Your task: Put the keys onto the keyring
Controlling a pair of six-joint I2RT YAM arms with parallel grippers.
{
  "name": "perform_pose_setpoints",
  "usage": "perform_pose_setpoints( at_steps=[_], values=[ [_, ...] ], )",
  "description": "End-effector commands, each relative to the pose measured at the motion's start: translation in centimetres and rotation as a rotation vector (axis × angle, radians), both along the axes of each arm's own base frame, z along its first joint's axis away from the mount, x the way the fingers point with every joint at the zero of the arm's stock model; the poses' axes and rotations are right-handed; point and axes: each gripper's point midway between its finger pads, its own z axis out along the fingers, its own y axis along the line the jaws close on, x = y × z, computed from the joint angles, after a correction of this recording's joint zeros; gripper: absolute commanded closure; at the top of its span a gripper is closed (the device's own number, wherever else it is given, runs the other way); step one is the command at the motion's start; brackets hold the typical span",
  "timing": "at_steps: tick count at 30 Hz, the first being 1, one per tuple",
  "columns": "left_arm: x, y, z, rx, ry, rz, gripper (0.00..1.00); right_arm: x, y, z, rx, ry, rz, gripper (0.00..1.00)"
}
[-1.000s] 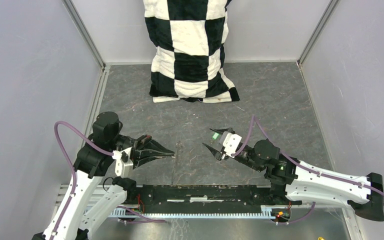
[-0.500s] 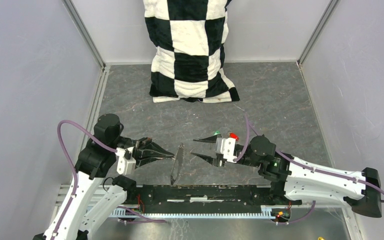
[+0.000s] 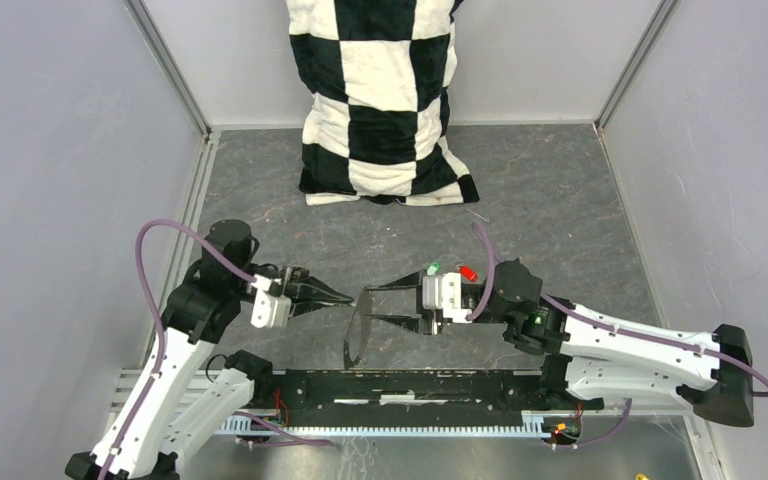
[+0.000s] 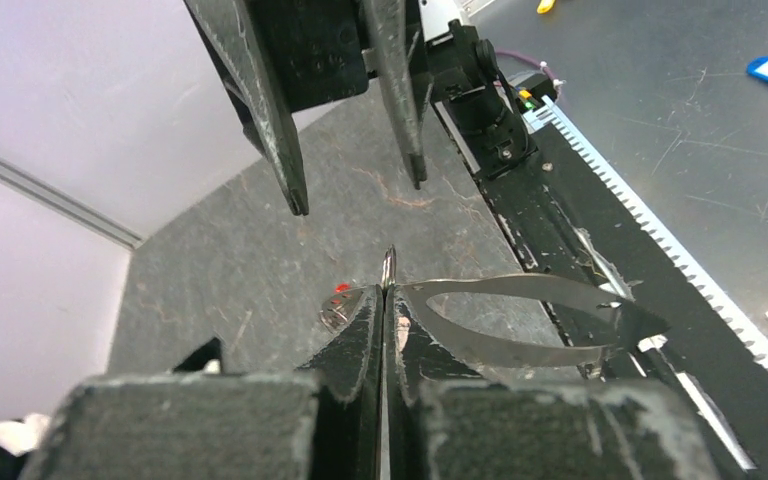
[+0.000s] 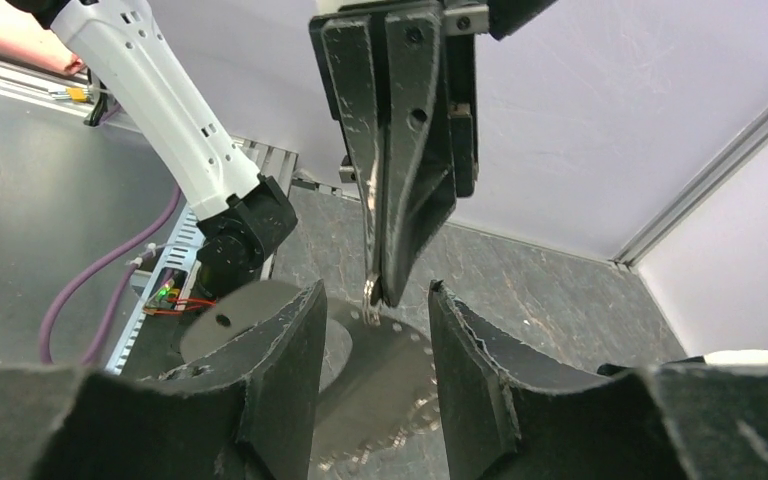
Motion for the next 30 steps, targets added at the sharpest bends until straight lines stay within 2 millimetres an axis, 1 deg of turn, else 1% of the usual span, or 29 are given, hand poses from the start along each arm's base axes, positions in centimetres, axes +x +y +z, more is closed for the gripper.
perform_pose_setpoints(
  at_steps=[1, 4, 7, 11, 17, 21, 23, 24, 25, 26, 27, 29, 30],
  values=[
    [0.5, -0.1, 0.4, 0.023, 0.072, 0.035, 0.98, -0.3, 0.8, 2.1, 0.019, 0.003, 0.033, 0.52],
    [0.8, 0.0, 0.4, 0.034, 0.088, 0.058, 0.98, -0.1, 1.4, 1.9, -0.013, 0.007, 0.032, 0.54],
    [1.1, 0.0, 0.4, 0.046, 0.113, 0.084, 0.98, 0.1, 2.0, 1.2, -0.058, 0.019, 0.034, 0.56],
    [1.3, 0.0, 0.3, 0.052, 0.123, 0.098, 0.98, 0.4, 2.6, 0.8, -0.104, 0.032, 0.033, 0.58],
    [1.2, 0.1, 0.6, 0.049, 0.122, 0.102, 0.98, 2.1, 3.5, -0.3, -0.191, 0.054, -0.041, 0.71],
    [1.2, 0.1, 0.8, 0.049, 0.125, 0.108, 0.98, 2.5, 3.9, -0.9, -0.241, 0.064, -0.055, 0.78],
    [1.2, 0.2, 0.8, 0.048, 0.121, 0.113, 0.98, 2.8, 3.9, -1.0, -0.252, 0.064, -0.070, 0.80],
    [1.2, 0.2, 0.8, 0.049, 0.117, 0.117, 0.98, 2.9, 3.7, -1.4, -0.273, 0.068, -0.078, 0.79],
    [1.2, 0.2, 0.8, 0.049, 0.116, 0.120, 0.98, 3.0, 3.5, -1.5, -0.281, 0.069, -0.084, 0.77],
    [1.2, 0.2, 0.8, 0.050, 0.116, 0.122, 0.98, 3.0, 3.3, -1.5, -0.288, 0.068, -0.093, 0.72],
    [1.2, 0.2, 0.8, 0.050, 0.115, 0.124, 0.98, 3.1, 3.2, -1.6, -0.292, 0.068, -0.099, 0.65],
    [1.2, 0.3, 0.8, 0.049, 0.110, 0.126, 0.98, 2.9, 2.7, -1.3, -0.291, 0.065, -0.098, 0.60],
    [1.2, 0.3, 0.8, 0.048, 0.108, 0.125, 0.98, 2.9, 2.6, -1.3, -0.289, 0.065, -0.098, 0.59]
  ],
)
